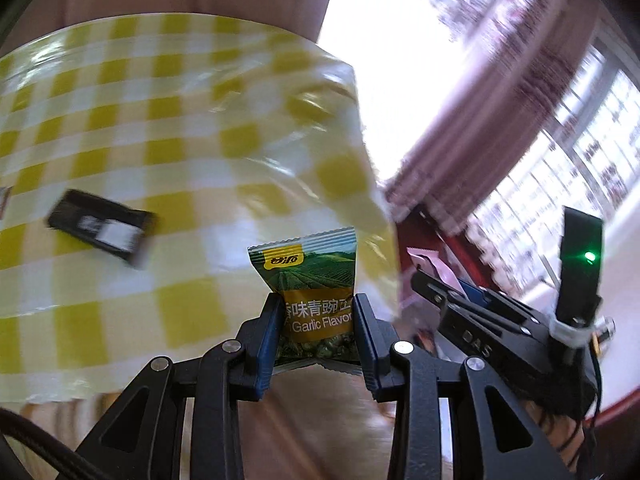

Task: Organize snacks
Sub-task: 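Carry the green bag and pink candy over the white box and open both tools, then move both open tools back over the table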

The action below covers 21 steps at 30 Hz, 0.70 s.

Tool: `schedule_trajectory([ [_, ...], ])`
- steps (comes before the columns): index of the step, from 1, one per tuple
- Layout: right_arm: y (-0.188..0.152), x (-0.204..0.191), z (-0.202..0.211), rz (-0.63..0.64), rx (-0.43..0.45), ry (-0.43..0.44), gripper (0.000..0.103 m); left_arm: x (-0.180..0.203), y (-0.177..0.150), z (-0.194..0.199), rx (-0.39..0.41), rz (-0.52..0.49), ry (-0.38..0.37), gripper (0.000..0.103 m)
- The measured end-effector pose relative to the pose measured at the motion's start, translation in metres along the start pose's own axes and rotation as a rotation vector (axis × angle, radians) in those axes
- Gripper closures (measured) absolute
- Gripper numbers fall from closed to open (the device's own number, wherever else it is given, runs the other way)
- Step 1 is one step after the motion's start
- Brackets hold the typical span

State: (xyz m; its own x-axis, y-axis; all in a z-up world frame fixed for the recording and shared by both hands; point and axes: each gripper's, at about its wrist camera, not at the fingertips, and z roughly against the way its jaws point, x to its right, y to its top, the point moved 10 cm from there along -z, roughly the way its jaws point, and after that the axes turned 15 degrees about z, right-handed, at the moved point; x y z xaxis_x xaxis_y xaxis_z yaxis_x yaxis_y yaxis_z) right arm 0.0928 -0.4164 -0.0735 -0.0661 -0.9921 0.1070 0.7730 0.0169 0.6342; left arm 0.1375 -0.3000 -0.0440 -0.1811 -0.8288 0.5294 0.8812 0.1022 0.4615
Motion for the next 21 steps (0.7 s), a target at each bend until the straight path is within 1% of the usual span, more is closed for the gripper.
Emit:
schedule_trajectory([
  [4,-0.022,0.042,0.003,-0.057,-0.025,-0.047,0.066,0.034,-0.021,-0.015,-0.062,-0.06,-0.039,0.067],
  [9,-0.041,0.081,0.007,-0.1,-0.05,-0.097,0.066,0.068,-0.046,-0.031,-0.128,-0.132,-0.068,0.067],
  [15,-0.055,0.11,0.009,-0.148,-0.072,-0.13,0.066,0.092,-0.067,-0.045,-0.192,-0.191,-0.093,0.066],
  [17,-0.058,0.117,0.011,-0.159,-0.073,-0.138,0.064,0.096,-0.07,-0.049,-0.209,-0.198,-0.1,0.063],
  [19,-0.06,0.122,0.01,-0.176,-0.076,-0.137,0.061,0.097,-0.071,-0.052,-0.213,-0.2,-0.097,0.05],
  [21,-0.06,0.124,0.01,-0.183,-0.073,-0.139,0.05,0.096,-0.07,-0.053,-0.21,-0.191,-0.097,0.046],
])
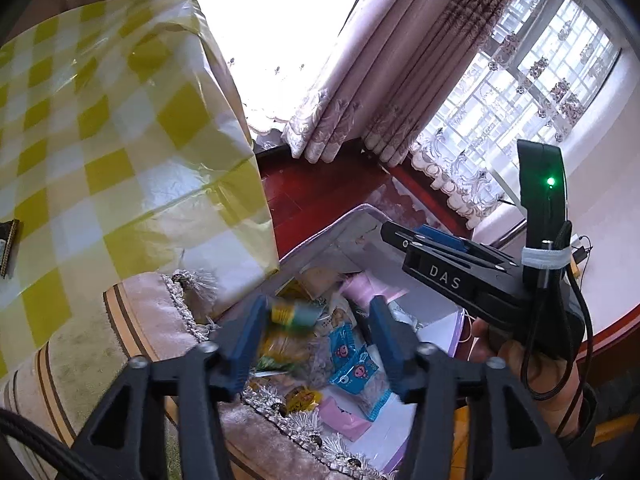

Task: Organize snacks
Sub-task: 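Move both open tools back over the table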

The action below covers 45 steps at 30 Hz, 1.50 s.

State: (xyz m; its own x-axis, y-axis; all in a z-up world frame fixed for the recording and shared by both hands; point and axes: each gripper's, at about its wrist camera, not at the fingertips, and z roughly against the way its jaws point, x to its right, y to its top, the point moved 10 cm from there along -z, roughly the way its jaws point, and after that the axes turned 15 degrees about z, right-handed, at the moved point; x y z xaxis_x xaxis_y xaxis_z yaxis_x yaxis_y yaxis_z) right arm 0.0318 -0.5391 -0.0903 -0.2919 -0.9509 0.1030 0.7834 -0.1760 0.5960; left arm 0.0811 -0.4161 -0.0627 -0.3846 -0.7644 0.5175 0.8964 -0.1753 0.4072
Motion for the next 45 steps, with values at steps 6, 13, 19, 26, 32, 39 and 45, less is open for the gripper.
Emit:
schedule_trajectory([
  [6,0.001,-0.005,-0.002,0.003,0.001,0.007,0.043,-0.009,0.002,0.001,0.007,0.045,0.007,0.046],
  [13,0.002,-0.011,0.001,0.015,0.007,0.018,0.037,-0.012,0.006,0.004,0.022,0.051,0.012,0.046],
  [19,0.004,-0.018,0.001,0.03,0.004,0.023,0.035,-0.023,0.013,0.015,0.051,0.076,0.02,0.046],
  [26,0.007,-0.034,0.002,0.06,0.003,0.039,0.035,-0.047,0.024,0.029,0.092,0.119,0.038,0.046],
  [32,0.012,-0.055,0.001,0.094,-0.003,0.06,0.034,-0.079,0.033,0.047,0.136,0.178,0.061,0.046],
  [39,0.019,-0.093,0.002,0.165,0.003,0.103,0.03,-0.122,0.042,0.07,0.182,0.265,0.089,0.046],
  [45,0.025,-0.13,0.003,0.233,0.008,0.142,0.028,-0.178,0.048,0.097,0.234,0.371,0.132,0.046],
])
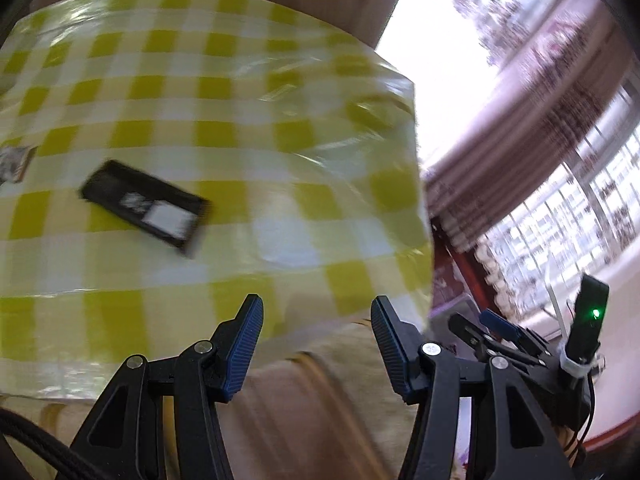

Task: Organize snacks
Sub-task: 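Move both open tools back over the table, then grasp the white-and-orange packet with the left tool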

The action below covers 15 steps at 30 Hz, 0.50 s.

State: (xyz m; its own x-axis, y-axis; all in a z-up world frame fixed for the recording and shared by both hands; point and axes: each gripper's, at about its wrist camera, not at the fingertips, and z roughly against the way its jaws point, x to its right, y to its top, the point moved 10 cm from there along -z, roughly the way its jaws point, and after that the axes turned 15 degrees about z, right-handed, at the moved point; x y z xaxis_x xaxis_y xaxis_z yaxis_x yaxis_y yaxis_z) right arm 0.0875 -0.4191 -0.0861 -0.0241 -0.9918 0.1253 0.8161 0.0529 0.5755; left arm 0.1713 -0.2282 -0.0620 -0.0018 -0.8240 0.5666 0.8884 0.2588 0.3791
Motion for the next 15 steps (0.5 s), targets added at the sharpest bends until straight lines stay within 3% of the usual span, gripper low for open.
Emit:
schedule_trajectory([
  [15,0.043,-0.08,-0.013,0.15,0.019,0.082,0.024,-0.149,0.071,0.047,0.126,0.297,0.126,0.039],
])
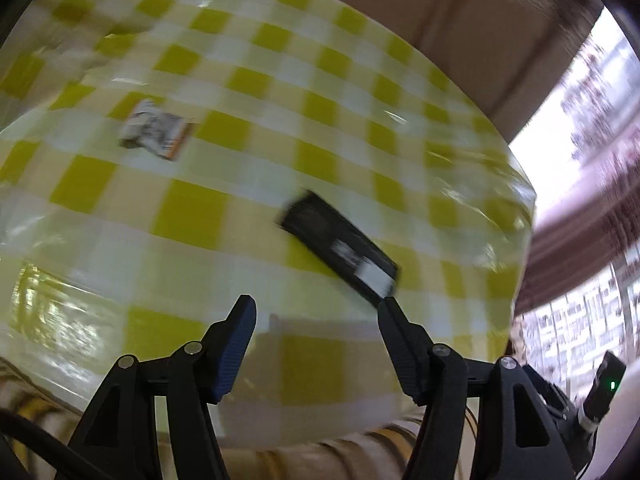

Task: Organize snacks
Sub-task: 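Grasp the white-and-orange packet with the left tool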

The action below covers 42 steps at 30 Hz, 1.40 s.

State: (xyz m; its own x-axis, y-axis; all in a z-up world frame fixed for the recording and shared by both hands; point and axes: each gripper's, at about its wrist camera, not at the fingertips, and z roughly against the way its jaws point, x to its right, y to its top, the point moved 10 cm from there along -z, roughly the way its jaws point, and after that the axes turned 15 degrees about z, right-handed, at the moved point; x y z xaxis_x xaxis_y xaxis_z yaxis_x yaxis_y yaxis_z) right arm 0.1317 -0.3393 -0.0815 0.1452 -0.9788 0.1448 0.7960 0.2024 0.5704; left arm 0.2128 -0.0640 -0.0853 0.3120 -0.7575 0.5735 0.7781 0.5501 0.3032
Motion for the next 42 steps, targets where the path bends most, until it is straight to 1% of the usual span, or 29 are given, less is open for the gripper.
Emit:
schedule_trajectory([
  [6,0.028,-0.036,-0.012,0.08,0.011,0.039,0.022,-0.048,0.043,-0.009,0.004,0.133,0.047,0.038],
  [10,0.042,-0.064,-0.022,0.139,0.005,0.076,0.021,-0.071,0.068,-0.015,0.003,0.21,0.047,0.038],
  [17,0.062,-0.104,-0.04,0.243,-0.013,0.108,0.019,-0.087,0.102,-0.033,-0.003,0.281,0.043,0.037],
  [19,0.066,-0.112,-0.046,0.265,-0.021,0.111,0.019,-0.087,0.113,-0.038,0.007,0.288,0.039,0.037],
  [24,0.076,-0.13,-0.06,0.317,-0.039,0.121,0.018,-0.085,0.135,-0.049,0.043,0.284,0.061,0.034],
  [31,0.094,-0.147,-0.074,0.337,-0.037,0.136,0.018,-0.079,0.169,-0.065,0.093,0.23,0.108,0.026],
  [36,0.105,-0.158,-0.087,0.353,-0.042,0.151,0.018,-0.076,0.187,-0.073,0.116,0.207,0.124,0.026],
  [42,0.112,-0.17,-0.103,0.377,-0.069,0.16,0.017,-0.077,0.212,-0.082,0.134,0.198,0.131,0.025],
])
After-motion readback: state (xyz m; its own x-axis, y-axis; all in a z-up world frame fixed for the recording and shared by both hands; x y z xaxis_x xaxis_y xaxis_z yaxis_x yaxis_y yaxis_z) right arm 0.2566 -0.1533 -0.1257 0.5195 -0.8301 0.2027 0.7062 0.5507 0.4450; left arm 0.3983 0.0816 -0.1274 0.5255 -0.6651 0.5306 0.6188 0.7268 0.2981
